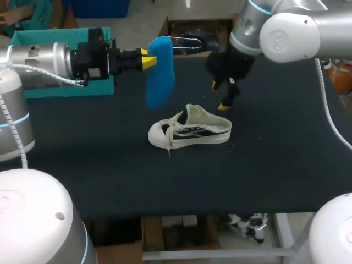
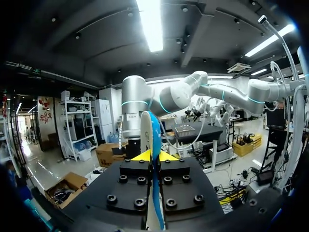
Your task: Open the shoe tongue, take the insole out of the shoe, put the insole back into the shoe, and pack the shoe into the shoebox
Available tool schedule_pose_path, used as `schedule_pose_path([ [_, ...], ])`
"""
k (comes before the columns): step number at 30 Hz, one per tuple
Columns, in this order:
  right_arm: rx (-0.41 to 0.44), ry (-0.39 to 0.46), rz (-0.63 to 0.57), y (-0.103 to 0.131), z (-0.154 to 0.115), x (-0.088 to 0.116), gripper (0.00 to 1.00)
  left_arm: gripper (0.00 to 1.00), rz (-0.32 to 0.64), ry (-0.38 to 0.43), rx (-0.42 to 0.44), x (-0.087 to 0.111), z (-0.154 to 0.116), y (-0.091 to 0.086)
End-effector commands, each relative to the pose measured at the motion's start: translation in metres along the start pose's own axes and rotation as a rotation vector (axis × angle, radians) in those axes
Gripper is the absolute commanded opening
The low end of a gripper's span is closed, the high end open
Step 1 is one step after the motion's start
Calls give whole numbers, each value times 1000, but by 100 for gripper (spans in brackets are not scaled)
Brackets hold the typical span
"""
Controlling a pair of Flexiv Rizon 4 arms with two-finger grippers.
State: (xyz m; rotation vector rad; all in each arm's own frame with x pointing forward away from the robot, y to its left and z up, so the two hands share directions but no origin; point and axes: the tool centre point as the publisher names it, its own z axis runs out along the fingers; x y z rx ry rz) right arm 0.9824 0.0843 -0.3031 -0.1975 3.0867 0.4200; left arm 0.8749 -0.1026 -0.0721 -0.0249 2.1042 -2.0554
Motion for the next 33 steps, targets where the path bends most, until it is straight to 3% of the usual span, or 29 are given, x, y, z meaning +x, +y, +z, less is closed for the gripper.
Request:
schedule_pose_path([
  [1,101,18,-6,16,5,-6,100,0,-12,-271,-8,12,-42,-2],
  [9,143,25,-8,36,23,-4,100,0,-55,-375,-34,7,-68,4],
  [15,170,15,28,40,35,-2,100,0,-78,-385,-46,3,-72,10],
  [23,266,4,77,43,50,-3,100,0,-92,-398,-54,2,-83,16],
  [27,277,-2,77,44,54,-5,76,0,-94,-407,-58,6,-88,19],
  [30,294,-6,79,46,57,-7,43,0,-98,-414,-60,7,-92,21],
  [31,302,-6,82,46,58,-8,25,0,-100,-415,-60,7,-93,22],
  [32,309,-8,85,47,58,-8,0,0,-102,-417,-61,7,-94,23],
  [33,310,-8,85,47,59,-8,0,0,-102,-418,-61,7,-96,23],
])
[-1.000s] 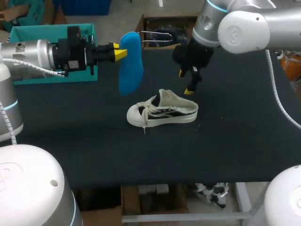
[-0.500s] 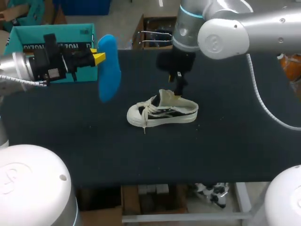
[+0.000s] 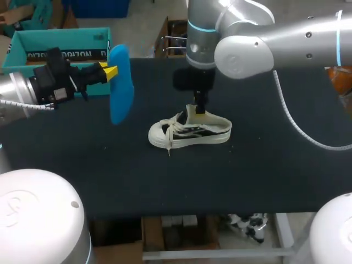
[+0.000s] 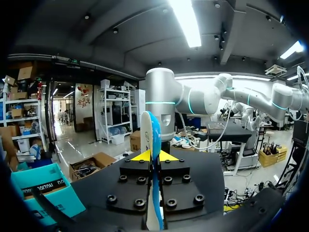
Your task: Open the shoe tongue, take the insole out of the shoe, put the insole back into the shoe, and pack the shoe into the shoebox
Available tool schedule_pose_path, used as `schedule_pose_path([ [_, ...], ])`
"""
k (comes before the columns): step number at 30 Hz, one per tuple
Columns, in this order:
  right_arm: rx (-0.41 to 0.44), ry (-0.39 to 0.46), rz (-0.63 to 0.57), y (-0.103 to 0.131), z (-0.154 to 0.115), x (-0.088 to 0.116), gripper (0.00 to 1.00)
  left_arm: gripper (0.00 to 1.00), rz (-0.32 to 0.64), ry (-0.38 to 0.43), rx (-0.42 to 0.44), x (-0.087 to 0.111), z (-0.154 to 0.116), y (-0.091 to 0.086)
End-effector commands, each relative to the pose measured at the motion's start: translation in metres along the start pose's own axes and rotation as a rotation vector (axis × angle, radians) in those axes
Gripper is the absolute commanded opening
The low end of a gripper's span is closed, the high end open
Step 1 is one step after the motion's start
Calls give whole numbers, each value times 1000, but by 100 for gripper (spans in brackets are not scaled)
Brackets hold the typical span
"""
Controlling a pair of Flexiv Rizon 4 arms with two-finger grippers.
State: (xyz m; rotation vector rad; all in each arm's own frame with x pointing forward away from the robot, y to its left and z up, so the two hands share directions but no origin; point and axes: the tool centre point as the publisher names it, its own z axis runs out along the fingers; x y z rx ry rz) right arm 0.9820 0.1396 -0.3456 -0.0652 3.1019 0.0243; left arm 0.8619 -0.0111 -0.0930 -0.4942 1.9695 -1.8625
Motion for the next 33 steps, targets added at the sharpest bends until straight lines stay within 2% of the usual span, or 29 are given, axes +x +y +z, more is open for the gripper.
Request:
schedule_pose_path([
  [1,67,4,13,6,2,-2,0,0,0,-49,5,3,-7,2],
  [11,123,10,64,8,5,6,0,0,2,-33,3,0,-8,8],
  [17,127,17,147,5,-1,13,0,0,29,34,9,-1,2,9],
  [25,78,39,389,1,-22,26,0,0,99,207,27,-5,31,3],
  [33,-5,56,654,1,-40,41,0,0,164,396,68,-11,57,-1],
])
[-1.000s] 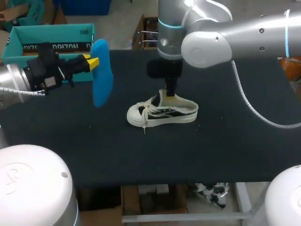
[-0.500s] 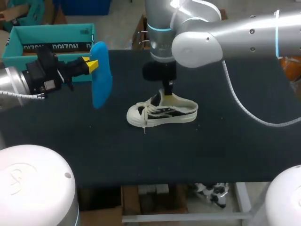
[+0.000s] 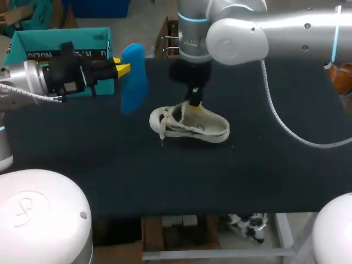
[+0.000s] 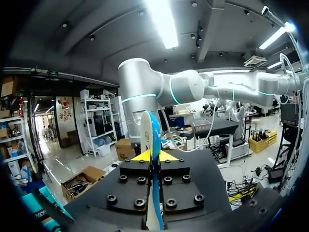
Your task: Open the shoe tongue, take the insole out of the shoe, put the insole back into the shoe, and pack the shoe into the shoebox
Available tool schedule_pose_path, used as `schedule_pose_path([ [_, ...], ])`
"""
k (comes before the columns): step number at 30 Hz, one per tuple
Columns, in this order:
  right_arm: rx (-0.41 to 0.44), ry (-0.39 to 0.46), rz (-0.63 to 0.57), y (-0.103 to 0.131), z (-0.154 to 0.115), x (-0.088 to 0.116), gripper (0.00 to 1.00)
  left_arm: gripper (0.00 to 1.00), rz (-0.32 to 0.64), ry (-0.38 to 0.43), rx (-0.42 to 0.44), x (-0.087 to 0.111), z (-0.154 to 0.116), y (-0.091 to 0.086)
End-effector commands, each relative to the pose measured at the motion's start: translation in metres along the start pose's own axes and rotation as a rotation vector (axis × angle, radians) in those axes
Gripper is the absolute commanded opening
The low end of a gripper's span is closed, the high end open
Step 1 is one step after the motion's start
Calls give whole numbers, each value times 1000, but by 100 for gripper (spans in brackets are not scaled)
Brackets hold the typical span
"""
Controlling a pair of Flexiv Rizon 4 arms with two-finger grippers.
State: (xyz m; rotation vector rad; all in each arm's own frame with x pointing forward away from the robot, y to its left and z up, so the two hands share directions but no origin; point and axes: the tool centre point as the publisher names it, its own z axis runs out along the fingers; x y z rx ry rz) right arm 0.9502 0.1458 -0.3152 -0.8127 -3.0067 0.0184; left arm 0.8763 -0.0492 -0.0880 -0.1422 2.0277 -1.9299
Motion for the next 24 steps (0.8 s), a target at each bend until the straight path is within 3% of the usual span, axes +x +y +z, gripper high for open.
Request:
schedule_pose_path([
  [1,-48,16,115,-13,-7,7,0,0,26,203,39,-18,16,10],
  [12,-188,68,445,-24,1,30,0,0,75,402,71,-33,43,25],
  [24,-276,34,608,-30,-6,38,0,0,91,455,107,-51,45,25],
])
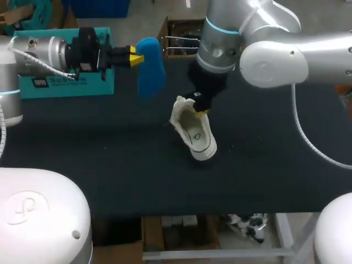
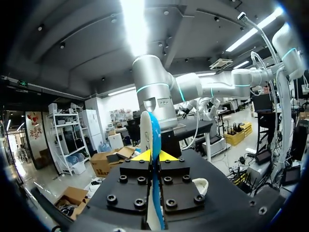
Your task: Open the shoe tongue, take the insole out of the shoe, put the insole back into the shoe, and pack the shoe into the shoebox
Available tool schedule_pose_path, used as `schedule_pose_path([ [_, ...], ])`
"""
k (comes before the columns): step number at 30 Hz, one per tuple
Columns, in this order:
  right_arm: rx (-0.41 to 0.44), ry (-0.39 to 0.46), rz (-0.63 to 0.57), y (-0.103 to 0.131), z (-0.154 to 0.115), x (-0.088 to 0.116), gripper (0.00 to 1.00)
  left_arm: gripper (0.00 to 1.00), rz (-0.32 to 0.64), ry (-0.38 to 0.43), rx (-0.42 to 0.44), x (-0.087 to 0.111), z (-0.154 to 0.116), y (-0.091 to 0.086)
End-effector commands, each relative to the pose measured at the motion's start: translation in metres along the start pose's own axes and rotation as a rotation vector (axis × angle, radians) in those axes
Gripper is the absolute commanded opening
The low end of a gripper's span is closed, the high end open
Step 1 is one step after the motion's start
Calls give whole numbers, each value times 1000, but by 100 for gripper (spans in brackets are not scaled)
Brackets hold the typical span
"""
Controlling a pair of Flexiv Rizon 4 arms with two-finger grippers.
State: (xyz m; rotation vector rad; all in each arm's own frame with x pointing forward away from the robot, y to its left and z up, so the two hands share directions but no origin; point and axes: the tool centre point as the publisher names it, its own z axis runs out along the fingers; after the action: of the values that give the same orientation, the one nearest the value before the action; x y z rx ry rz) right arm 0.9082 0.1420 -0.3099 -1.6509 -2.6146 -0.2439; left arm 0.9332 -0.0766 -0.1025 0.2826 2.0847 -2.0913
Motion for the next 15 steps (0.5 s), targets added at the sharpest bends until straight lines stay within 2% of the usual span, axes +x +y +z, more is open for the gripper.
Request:
schedule_pose_path([
  [1,-116,3,13,-7,-2,1,0,0,-2,145,22,-8,-2,5],
  [10,-131,41,48,-7,21,-1,0,0,-16,160,20,-14,-2,14],
  [15,-144,31,79,-12,25,1,0,0,-23,157,15,-15,-6,17],
])
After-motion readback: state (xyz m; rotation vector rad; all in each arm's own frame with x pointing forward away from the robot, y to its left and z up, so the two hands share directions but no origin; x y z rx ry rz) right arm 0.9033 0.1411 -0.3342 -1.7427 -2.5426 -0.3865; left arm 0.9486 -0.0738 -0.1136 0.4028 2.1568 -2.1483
